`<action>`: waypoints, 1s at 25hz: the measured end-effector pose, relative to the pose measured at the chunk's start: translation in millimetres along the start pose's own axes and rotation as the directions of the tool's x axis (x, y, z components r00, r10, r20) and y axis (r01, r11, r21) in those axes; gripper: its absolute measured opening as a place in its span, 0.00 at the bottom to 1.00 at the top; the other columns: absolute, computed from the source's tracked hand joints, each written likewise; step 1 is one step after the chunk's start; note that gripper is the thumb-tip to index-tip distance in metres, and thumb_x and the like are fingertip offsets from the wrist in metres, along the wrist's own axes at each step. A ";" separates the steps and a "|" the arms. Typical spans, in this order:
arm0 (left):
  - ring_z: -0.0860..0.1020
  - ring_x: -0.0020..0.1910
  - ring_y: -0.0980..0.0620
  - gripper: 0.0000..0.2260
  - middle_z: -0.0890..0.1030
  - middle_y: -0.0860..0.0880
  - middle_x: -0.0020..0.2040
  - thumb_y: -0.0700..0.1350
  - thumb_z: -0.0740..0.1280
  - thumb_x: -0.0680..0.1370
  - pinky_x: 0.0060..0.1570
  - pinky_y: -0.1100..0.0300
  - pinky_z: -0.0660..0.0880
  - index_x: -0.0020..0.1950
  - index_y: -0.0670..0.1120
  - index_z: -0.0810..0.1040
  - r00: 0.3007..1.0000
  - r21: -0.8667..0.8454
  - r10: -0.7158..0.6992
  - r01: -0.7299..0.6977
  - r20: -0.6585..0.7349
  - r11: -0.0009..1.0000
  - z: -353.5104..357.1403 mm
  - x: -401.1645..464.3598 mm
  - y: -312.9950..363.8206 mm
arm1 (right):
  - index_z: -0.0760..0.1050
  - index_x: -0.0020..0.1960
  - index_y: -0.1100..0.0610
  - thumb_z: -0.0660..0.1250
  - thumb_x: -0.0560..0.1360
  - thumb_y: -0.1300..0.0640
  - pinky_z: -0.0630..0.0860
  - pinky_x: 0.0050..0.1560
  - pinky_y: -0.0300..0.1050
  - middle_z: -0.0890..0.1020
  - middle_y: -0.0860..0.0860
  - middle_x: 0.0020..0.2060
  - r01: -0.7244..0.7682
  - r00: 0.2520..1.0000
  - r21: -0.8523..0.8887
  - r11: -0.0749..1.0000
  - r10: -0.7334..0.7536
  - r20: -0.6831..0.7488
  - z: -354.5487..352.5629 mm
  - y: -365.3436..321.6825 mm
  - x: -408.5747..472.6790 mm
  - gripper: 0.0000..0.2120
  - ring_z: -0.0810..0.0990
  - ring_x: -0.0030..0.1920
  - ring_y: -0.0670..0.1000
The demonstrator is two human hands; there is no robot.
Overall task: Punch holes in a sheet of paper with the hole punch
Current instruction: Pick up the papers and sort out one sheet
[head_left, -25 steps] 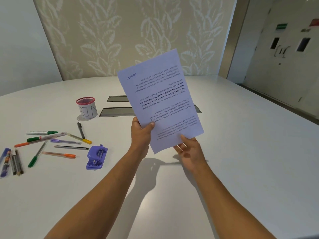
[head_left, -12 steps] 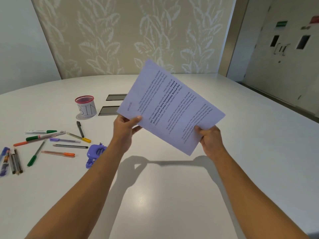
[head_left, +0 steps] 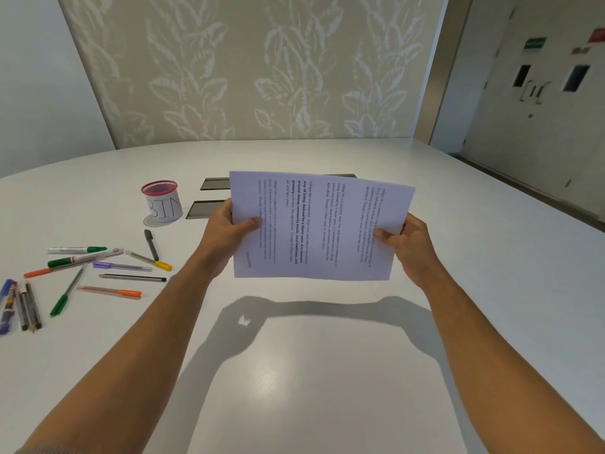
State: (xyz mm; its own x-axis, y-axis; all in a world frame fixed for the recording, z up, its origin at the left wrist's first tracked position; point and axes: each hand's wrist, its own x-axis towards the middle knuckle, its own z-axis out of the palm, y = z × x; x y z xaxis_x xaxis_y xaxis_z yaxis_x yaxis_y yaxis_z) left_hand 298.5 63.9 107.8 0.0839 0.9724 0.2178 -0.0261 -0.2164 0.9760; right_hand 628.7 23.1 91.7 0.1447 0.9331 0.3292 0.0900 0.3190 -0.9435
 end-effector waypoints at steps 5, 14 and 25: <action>0.84 0.47 0.50 0.15 0.82 0.51 0.54 0.38 0.71 0.75 0.40 0.57 0.82 0.61 0.46 0.74 0.975 0.043 0.151 -0.146 -0.163 0.988 8.1 -6.7 -11.5 | 0.77 0.57 0.49 0.68 0.75 0.64 0.83 0.44 0.44 0.83 0.47 0.53 0.054 0.996 -0.026 0.998 -0.055 -0.068 11.0 2.0 2.4 0.14 0.84 0.48 0.50; 0.81 0.51 0.50 0.16 0.79 0.51 0.53 0.37 0.70 0.75 0.35 0.66 0.79 0.59 0.49 0.71 0.965 0.116 0.128 -0.104 -0.227 0.988 17.1 -24.5 -44.5 | 0.77 0.56 0.49 0.70 0.74 0.64 0.81 0.43 0.40 0.83 0.45 0.49 -0.094 0.989 -0.047 0.994 0.088 -0.117 22.0 37.0 -9.8 0.14 0.83 0.50 0.50; 0.79 0.49 0.51 0.15 0.78 0.50 0.54 0.36 0.68 0.76 0.34 0.67 0.78 0.59 0.49 0.70 0.964 0.167 0.054 -0.010 -0.260 0.986 21.5 -27.6 -53.9 | 0.77 0.60 0.56 0.70 0.74 0.66 0.79 0.46 0.39 0.83 0.53 0.55 -0.159 0.982 -0.081 0.984 0.149 -0.115 17.4 53.8 -18.0 0.16 0.82 0.52 0.51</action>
State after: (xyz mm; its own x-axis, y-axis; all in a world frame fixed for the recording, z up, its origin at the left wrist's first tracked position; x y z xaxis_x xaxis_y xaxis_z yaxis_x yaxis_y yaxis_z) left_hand 319.1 46.9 49.3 -0.1799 0.9485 0.2606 0.1395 -0.2377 0.9613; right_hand 613.8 26.4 34.3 0.2684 0.9451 0.1866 0.1450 0.1519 -0.9777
